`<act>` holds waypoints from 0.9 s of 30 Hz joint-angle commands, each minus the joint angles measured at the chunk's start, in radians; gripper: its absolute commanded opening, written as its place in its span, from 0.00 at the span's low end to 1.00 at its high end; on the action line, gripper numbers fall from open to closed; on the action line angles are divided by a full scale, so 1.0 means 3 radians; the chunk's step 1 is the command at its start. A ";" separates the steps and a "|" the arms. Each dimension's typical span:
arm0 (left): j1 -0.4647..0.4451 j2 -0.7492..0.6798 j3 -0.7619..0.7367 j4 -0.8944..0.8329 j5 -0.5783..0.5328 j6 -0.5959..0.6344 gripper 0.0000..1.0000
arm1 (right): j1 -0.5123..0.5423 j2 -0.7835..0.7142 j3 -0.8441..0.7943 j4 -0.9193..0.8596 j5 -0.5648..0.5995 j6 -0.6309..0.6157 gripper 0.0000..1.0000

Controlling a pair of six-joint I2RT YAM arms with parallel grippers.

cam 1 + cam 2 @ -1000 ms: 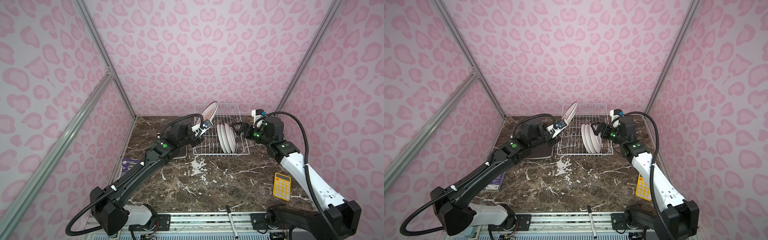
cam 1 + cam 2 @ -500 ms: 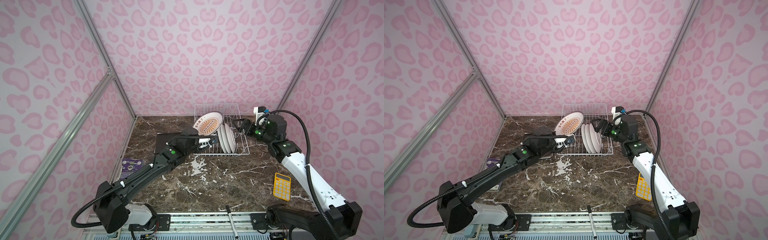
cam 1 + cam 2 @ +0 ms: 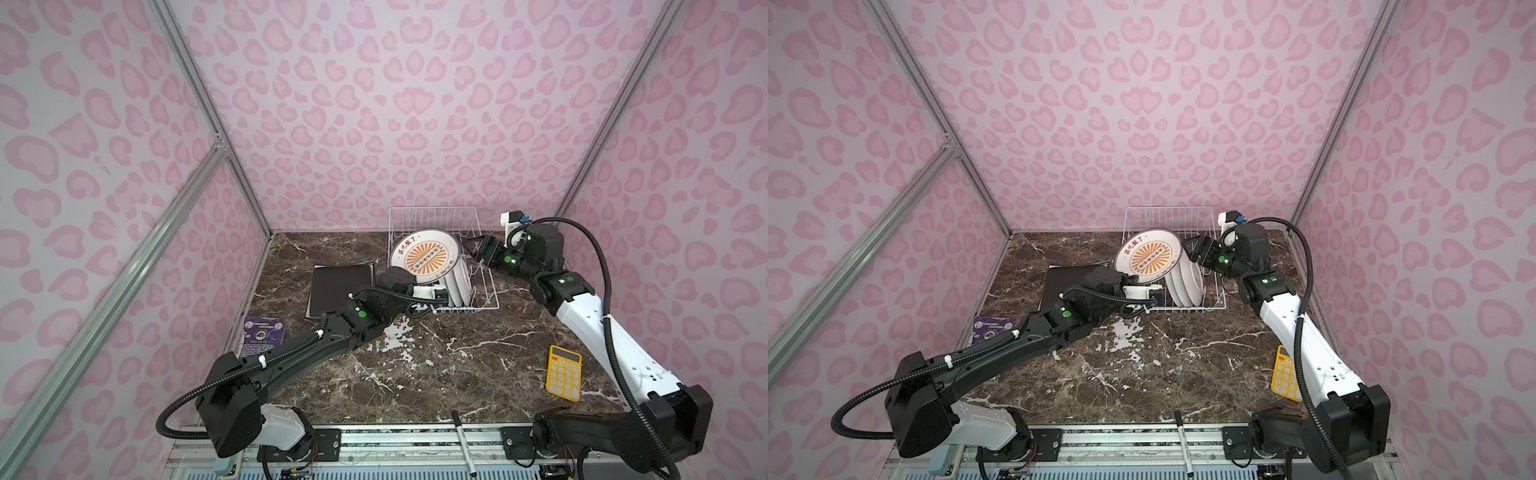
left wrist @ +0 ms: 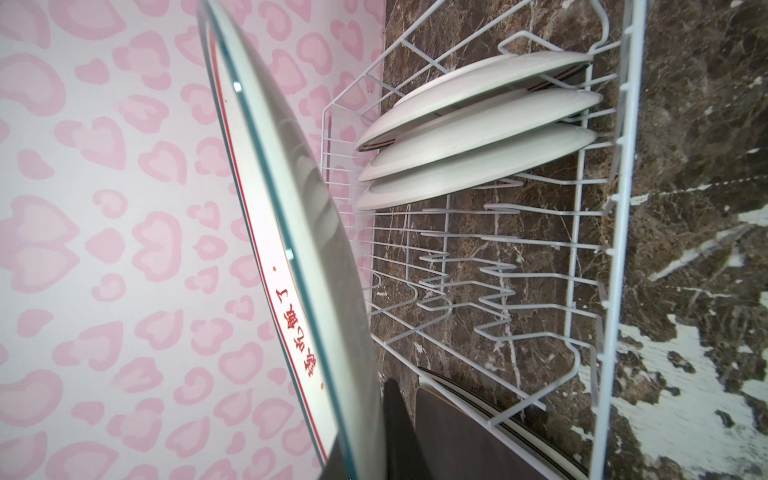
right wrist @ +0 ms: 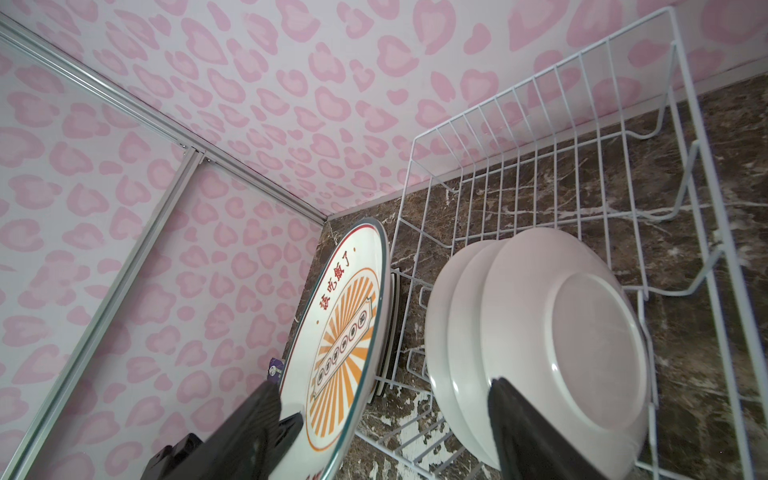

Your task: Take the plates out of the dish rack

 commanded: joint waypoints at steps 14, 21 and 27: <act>-0.0134 0.0124 -0.0008 0.0483 -0.0240 0.0412 0.04 | 0.0106 0.0387 0.0288 -0.0443 -0.0058 -0.0126 0.51; -0.0160 0.0156 -0.0013 0.0541 -0.0256 0.0472 0.04 | 0.0129 0.0478 0.0312 -0.0484 -0.0156 -0.0121 0.46; -0.0165 0.0195 0.0011 0.0564 -0.0279 0.0489 0.04 | 0.0137 0.0476 0.0291 -0.0474 -0.0178 -0.0118 0.33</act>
